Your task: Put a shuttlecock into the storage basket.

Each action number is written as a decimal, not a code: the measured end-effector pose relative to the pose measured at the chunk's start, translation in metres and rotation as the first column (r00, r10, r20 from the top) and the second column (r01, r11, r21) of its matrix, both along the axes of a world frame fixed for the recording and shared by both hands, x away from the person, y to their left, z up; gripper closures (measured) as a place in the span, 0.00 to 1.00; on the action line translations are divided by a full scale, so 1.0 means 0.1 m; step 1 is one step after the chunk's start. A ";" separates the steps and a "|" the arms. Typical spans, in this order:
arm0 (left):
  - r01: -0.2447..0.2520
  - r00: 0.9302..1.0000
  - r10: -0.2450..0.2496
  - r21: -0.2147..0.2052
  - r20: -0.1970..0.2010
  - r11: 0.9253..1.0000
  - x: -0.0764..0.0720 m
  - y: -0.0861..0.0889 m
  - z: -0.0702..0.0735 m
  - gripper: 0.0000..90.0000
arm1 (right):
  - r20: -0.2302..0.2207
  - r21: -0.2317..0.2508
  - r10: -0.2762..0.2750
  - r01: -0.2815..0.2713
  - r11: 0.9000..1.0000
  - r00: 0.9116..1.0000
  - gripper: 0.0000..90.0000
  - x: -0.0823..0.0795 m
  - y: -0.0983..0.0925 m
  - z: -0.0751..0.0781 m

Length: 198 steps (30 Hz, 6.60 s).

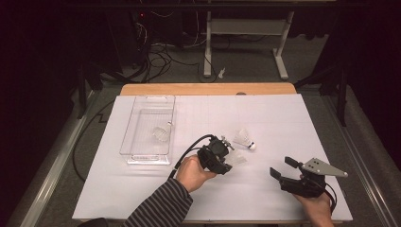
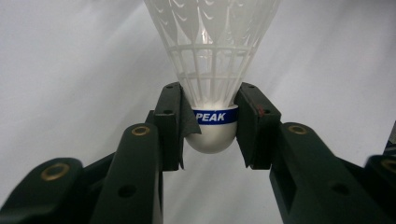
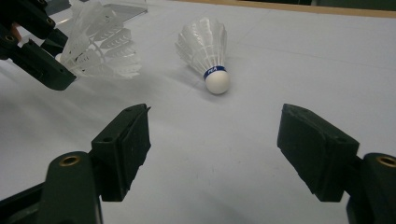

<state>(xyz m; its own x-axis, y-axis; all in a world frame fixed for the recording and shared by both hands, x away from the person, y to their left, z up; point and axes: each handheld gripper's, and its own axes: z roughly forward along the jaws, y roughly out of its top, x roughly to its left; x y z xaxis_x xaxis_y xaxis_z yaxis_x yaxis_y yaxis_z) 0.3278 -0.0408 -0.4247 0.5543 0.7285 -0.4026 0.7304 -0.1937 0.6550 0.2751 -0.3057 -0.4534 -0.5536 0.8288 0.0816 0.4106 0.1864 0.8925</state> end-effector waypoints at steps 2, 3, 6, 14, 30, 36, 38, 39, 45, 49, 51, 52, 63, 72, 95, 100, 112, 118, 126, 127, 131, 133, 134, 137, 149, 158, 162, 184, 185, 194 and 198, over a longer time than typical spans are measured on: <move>-0.004 1.000 0.004 -0.004 0.002 1.000 -0.01 0.02 0.02 0.72 | 0.002 -0.002 0.001 -0.001 1.000 1.000 0.29 0.00 0.00 0.00; -0.004 1.000 0.004 -0.004 0.002 1.000 -0.01 0.02 0.02 0.72 | 0.003 -0.002 0.000 0.000 1.000 1.000 0.29 0.00 0.00 0.00; -0.010 1.000 0.010 -0.006 0.004 1.000 -0.02 0.07 0.04 0.72 | 0.003 -0.002 0.000 0.000 1.000 1.000 0.29 0.00 0.00 0.00; -0.027 1.000 0.027 -0.006 0.003 1.000 -0.01 0.13 0.05 0.72 | 0.003 -0.004 -0.001 0.001 1.000 1.000 0.29 0.00 0.00 0.00; -0.049 0.999 0.049 -0.004 0.016 0.999 -0.04 0.22 0.08 0.72 | 0.003 0.003 -0.004 0.004 1.000 1.000 0.29 0.00 0.00 0.00; -0.057 0.998 0.057 -0.009 0.016 0.998 -0.05 0.25 0.09 0.72 | 0.006 0.003 -0.004 0.004 1.000 1.000 0.29 0.00 0.00 0.00; -0.058 0.998 0.058 -0.010 0.017 0.998 -0.05 0.25 0.09 0.72 | 0.003 0.003 -0.004 0.004 1.000 1.000 0.29 0.00 0.00 0.00; -0.060 0.998 0.061 -0.011 0.017 0.998 -0.05 0.26 0.10 0.72 | 0.004 0.003 -0.004 0.004 1.000 1.000 0.29 0.00 0.00 0.00; -0.070 0.997 0.071 -0.015 0.020 0.997 -0.05 0.28 0.11 0.72 | 0.006 0.003 -0.005 0.005 1.000 1.000 0.29 0.00 -0.01 0.00; -0.075 0.997 0.075 -0.013 0.024 0.997 -0.05 0.31 0.12 0.72 | 0.007 0.003 -0.005 0.005 1.000 1.000 0.29 0.00 -0.01 0.00; -0.082 0.996 0.083 -0.016 0.025 0.996 -0.05 0.33 0.13 0.72 | 0.007 0.004 -0.004 0.004 1.000 1.000 0.29 0.00 -0.01 0.00; -0.085 0.996 0.085 -0.016 0.026 0.996 -0.05 0.33 0.13 0.72 | 0.008 0.004 -0.004 0.004 1.000 1.000 0.29 0.00 -0.01 0.01; -0.097 0.995 0.097 -0.017 0.033 0.995 -0.05 0.41 0.17 0.72 | 0.007 0.005 -0.003 0.003 1.000 1.000 0.29 0.00 -0.01 0.00; -0.116 0.992 0.117 -0.025 0.045 0.993 -0.05 0.49 0.20 0.72 | 0.006 0.003 -0.003 0.003 1.000 1.000 0.29 0.00 -0.01 0.00; -0.164 0.983 0.165 -0.018 0.084 0.986 -0.02 0.70 0.31 0.72 | 0.005 0.001 -0.004 0.004 1.000 1.000 0.29 0.00 0.00 0.00; -0.197 0.975 0.200 -0.034 0.097 0.980 0.02 0.82 0.40 0.72 | 0.006 0.002 -0.004 0.004 1.000 1.000 0.29 0.00 -0.01 0.00; -0.246 0.963 0.249 -0.044 0.106 0.968 0.10 1.00 0.51 0.72 | 0.008 0.005 -0.006 0.006 1.000 1.000 0.30 0.00 -0.01 0.01; -0.278 0.952 0.282 -0.049 0.117 0.959 0.16 1.11 0.57 0.72 | 0.007 0.003 -0.006 0.006 1.000 1.000 0.29 0.00 -0.01 0.00; -0.335 0.934 0.340 -0.061 0.110 0.940 0.29 1.27 0.62 0.72 | 0.004 0.005 -0.007 0.007 1.000 1.000 0.30 0.00 -0.01 0.00; -0.343 0.931 0.348 -0.063 0.108 0.937 0.31 1.29 0.62 0.72 | 0.005 0.005 -0.007 0.007 1.000 1.000 0.30 0.00 -0.01 0.00; -0.356 0.927 0.360 -0.056 0.105 0.933 0.35 1.33 0.63 0.72 | 0.005 0.004 -0.006 0.006 1.000 1.000 0.30 0.00 0.00 0.00; -0.364 0.924 0.368 -0.056 0.102 0.930 0.38 1.35 0.63 0.72 | 0.003 0.005 -0.006 0.006 1.000 1.000 0.30 0.00 0.00 0.00; -0.374 0.920 0.378 -0.056 0.104 0.926 0.41 1.37 0.64 0.72 | 0.003 0.003 -0.006 0.006 1.000 1.000 0.30 0.00 0.00 0.00; -0.385 0.916 0.389 -0.060 0.103 0.921 0.44 1.40 0.64 0.72 | 0.002 0.004 -0.008 0.008 1.000 1.000 0.30 0.00 -0.01 0.00; -0.438 0.893 0.442 -0.059 0.089 0.897 0.62 1.55 0.61 0.72 | 0.004 0.002 -0.005 0.005 1.000 1.000 0.30 0.00 0.00 0.00; -0.464 0.880 0.466 -0.051 0.086 0.885 0.71 1.60 0.57 0.72 | 0.004 0.002 -0.006 0.006 1.000 1.000 0.30 0.00 -0.01 0.00; -0.476 0.874 0.477 -0.041 0.087 0.879 0.76 1.63 0.55 0.72 | 0.004 0.003 -0.006 0.006 1.000 1.000 0.30 0.00 -0.01 0.00; -0.511 0.857 0.510 -0.007 0.081 0.860 0.93 1.67 0.48 0.72 | 0.002 0.004 -0.006 0.006 1.000 1.000 0.29 0.01 -0.01 0.00; -0.513 0.855 0.512 -0.007 0.079 0.858 0.94 1.67 0.48 0.72 | 0.004 0.006 -0.006 0.006 1.000 1.000 0.29 0.01 -0.02 0.00; -0.546 0.836 0.544 -0.003 0.073 0.838 1.02 1.78 0.43 0.72 | -0.001 0.004 -0.007 0.007 1.000 1.000 0.29 0.01 -0.01 0.00; -0.567 0.822 0.566 -0.001 0.071 0.824 1.06 1.83 0.41 0.72 | 0.000 0.004 -0.008 0.008 1.000 1.000 0.30 0.01 -0.01 0.00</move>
